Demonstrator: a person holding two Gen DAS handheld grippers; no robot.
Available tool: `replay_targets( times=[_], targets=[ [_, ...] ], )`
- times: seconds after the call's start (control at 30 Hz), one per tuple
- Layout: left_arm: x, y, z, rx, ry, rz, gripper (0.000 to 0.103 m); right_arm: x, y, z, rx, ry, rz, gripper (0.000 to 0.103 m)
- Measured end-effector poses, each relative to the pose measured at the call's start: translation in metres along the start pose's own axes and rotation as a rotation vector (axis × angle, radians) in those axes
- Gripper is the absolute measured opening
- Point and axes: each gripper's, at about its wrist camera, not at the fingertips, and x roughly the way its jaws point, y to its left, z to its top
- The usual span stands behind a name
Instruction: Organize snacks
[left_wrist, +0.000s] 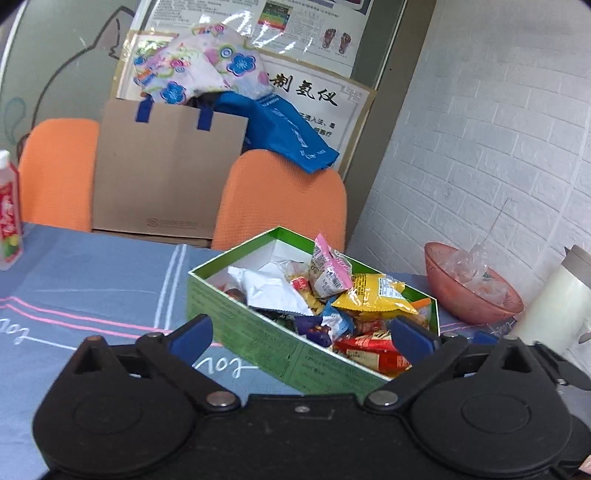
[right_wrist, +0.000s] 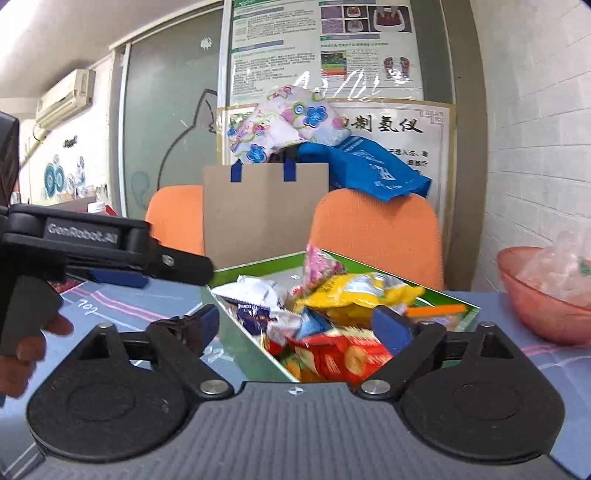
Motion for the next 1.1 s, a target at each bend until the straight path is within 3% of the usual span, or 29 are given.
replay_targets(
  times=[0.3, 0.57, 1.1],
  targets=[
    [-0.058, -0.019, -0.048, 0.027, 0.03, 0.107, 0.103, -0.063, -0.009, -0.018, 0.048, 0.052, -0.087, 0.103],
    [-0.072, -0.026, -0.086, 0.027, 0.08, 0.146, 0.103, -0.079, -0.006, -0.045, 0.047, 0.135, -0.143, 0.103],
    [-0.081, -0.035, -0.099, 0.077, 0.068, 0.195, 0.103, -0.081, 0.002, -0.058, 0.065, 0.147, -0.14, 0.103]
  ],
)
